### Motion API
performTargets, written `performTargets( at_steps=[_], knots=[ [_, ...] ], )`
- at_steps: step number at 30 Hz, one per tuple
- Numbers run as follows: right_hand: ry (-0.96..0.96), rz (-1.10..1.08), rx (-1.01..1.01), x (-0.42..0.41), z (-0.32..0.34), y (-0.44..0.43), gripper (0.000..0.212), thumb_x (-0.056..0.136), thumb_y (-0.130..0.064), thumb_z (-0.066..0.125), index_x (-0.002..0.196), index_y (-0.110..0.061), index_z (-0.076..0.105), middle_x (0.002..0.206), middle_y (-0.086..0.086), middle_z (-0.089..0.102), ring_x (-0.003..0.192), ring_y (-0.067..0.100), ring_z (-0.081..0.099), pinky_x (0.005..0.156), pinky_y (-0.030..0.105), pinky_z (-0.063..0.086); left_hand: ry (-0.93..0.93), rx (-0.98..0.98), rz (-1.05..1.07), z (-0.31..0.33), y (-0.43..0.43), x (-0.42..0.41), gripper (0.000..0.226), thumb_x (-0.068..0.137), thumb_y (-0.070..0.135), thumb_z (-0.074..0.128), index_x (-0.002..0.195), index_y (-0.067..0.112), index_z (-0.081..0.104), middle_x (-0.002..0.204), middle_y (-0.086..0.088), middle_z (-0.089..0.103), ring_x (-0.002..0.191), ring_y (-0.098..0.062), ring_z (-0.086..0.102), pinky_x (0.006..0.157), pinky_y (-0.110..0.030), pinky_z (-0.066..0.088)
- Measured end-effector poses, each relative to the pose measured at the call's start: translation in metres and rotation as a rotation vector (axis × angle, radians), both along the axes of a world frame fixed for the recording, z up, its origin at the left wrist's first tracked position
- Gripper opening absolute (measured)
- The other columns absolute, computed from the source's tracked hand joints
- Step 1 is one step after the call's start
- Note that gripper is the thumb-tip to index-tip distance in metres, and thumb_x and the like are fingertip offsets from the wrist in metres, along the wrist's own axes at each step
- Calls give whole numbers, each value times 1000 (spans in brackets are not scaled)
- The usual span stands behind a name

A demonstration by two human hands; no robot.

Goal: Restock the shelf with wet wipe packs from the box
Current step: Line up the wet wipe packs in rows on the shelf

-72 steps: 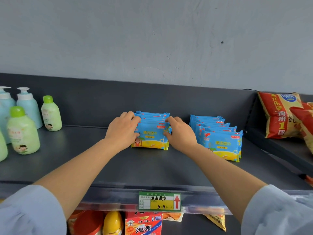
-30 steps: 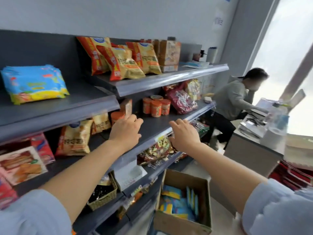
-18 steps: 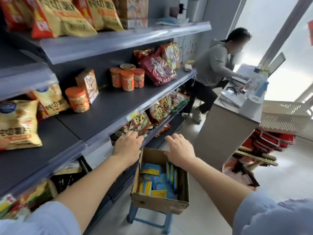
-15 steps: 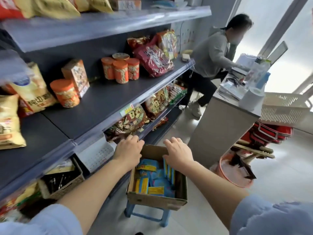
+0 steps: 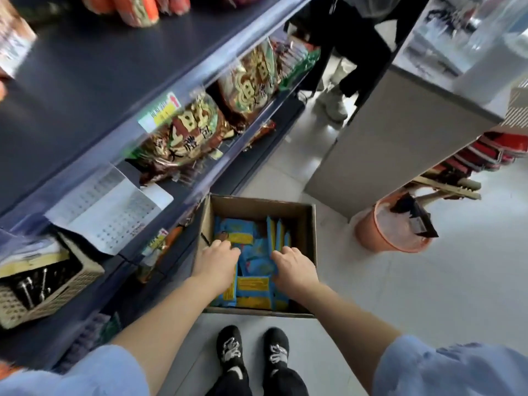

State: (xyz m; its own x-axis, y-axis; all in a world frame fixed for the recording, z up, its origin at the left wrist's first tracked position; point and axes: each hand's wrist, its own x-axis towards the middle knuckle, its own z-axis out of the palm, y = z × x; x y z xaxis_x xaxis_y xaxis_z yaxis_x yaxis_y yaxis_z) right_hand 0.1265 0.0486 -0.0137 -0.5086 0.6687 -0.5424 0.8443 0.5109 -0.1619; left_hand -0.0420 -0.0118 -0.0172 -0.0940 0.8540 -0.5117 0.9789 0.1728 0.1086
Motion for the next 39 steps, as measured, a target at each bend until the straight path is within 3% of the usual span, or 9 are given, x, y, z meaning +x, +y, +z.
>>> performTargets(
  at_steps=[6,12,15,19,23,28,33,36,39],
  knots=[
    [-42,11,-164,0,-68,3,36,91,-26,57,124,-14,50,119,11,54,114,31,49,84,41,48,-51,-195,69,-63,9,7,36,94,26,56,128,19,47,122,-5,48,114,-25,49,82,-37,46],
    [-68,-44,-257,-4,-124,1,36,90,-19,56,125,-15,50,116,11,61,106,33,57,74,38,50,-116,-353,235,-128,18,13,66,96,6,40,150,34,14,149,-11,24,114,-31,50,77,-39,47],
    [-48,-129,-310,-5,-135,3,35,87,-19,59,122,-16,56,117,9,62,105,31,59,78,38,53,-132,-384,256,-140,23,12,59,99,12,40,148,34,18,153,-15,16,105,-32,55,75,-41,51],
    [28,-229,-338,-6,-129,9,36,79,-24,64,114,-18,61,110,4,63,101,25,60,79,38,55,-90,-316,272,-139,27,11,57,92,36,59,138,21,29,146,-14,26,104,-33,58,70,-40,50],
    [234,-293,-236,-12,-105,19,33,80,-34,63,108,-18,55,86,-3,58,80,21,57,62,32,46,-12,-237,196,-134,27,3,58,92,13,57,142,15,28,138,-7,40,106,-32,59,70,-40,48],
    [414,55,228,-16,-95,19,31,67,-30,77,83,-16,54,66,-3,56,53,20,56,40,25,34,-82,-275,174,-121,25,-3,42,91,12,52,130,22,42,122,-7,45,104,-31,57,73,-39,48],
    [174,335,190,-16,-107,9,41,44,-24,87,74,-19,60,69,0,57,58,21,56,42,25,35,-133,-260,143,-112,22,-12,16,90,22,60,97,27,48,118,-2,44,91,-24,56,68,-35,46],
    [147,300,73,-18,-112,5,37,72,-21,74,102,-15,55,92,5,59,79,27,61,52,32,38,-83,-253,28,-112,21,-16,13,92,20,57,95,27,47,111,0,58,96,-23,57,68,-34,45],
    [124,256,7,-16,-113,7,58,89,-20,54,141,-26,30,115,8,49,88,32,59,55,35,40,-19,-303,-83,-112,18,-15,22,95,29,54,117,26,57,117,0,58,106,-24,58,74,-35,46]
  ],
)
